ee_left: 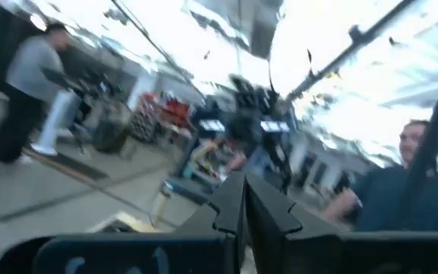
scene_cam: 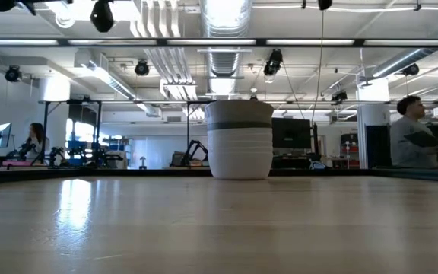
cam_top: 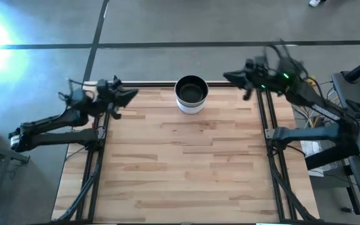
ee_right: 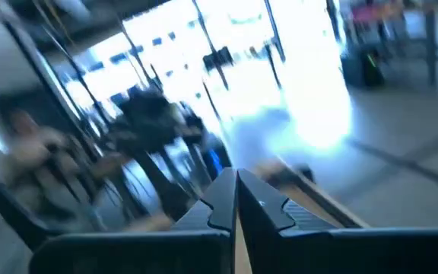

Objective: Nest bowls inside each other
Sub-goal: Return to Home Position

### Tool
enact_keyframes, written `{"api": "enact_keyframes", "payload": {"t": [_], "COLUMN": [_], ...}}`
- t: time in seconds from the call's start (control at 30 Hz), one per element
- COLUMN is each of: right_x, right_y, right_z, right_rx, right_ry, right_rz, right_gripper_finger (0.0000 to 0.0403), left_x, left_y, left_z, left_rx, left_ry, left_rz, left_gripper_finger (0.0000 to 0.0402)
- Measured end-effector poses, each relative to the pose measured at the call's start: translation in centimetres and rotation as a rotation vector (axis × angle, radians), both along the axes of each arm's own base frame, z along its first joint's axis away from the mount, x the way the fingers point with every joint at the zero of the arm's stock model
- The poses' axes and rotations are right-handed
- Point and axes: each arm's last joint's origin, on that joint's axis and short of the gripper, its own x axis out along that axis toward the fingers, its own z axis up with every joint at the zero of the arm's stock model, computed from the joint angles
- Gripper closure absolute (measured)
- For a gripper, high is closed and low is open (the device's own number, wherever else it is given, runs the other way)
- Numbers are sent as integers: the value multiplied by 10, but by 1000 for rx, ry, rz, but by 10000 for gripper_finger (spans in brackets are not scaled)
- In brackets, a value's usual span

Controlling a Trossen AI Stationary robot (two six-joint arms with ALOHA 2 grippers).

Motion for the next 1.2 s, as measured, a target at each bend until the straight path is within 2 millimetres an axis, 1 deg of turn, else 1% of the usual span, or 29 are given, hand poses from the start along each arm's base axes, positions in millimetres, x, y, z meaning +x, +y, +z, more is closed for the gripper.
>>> {"api": "enact_keyframes", "payload": {"t": [0.1,0.2,0.33,0.47,0.57,0.7,0.77,0.83,0.97,1.03,1.2], "right_x": [-24,-43,-58,-71,-79,-88,-92,-97,-102,-104,-109], "right_y": [16,27,36,43,49,57,60,63,68,70,72], "right_z": [-13,-28,-50,-67,-78,-92,-98,-105,-119,-126,-151], "right_rx": [-8,-6,12,14,24,45,59,65,68,72,111], "right_ry": [-179,-327,-479,-610,-650,-657,-670,-684,-686,-687,-685], "right_rz": [16,3,23,19,0,25,8,-14,-53,-69,-106], "right_gripper_finger": [394,394,394,394,394,394,394,394,394,394,394], "left_x": [-21,-32,-47,-59,-70,-80,-84,-80,-78,-77,-77], "left_y": [-4,-5,-10,-14,-17,-21,-22,-21,-20,-19,-19], "left_z": [-9,-26,-40,-50,-56,-71,-76,-82,-82,-86,-89], "left_rx": [-5,-36,-72,-77,-74,-96,-104,-116,-121,-130,-139], "left_ry": [-55,-68,-125,-163,-213,-206,-229,-194,-172,-139,-114], "left_rz": [74,138,135,164,192,194,189,192,195,202,212], "left_gripper_finger": [402,402,402,402,402,402,402,402,402,402,402]}}
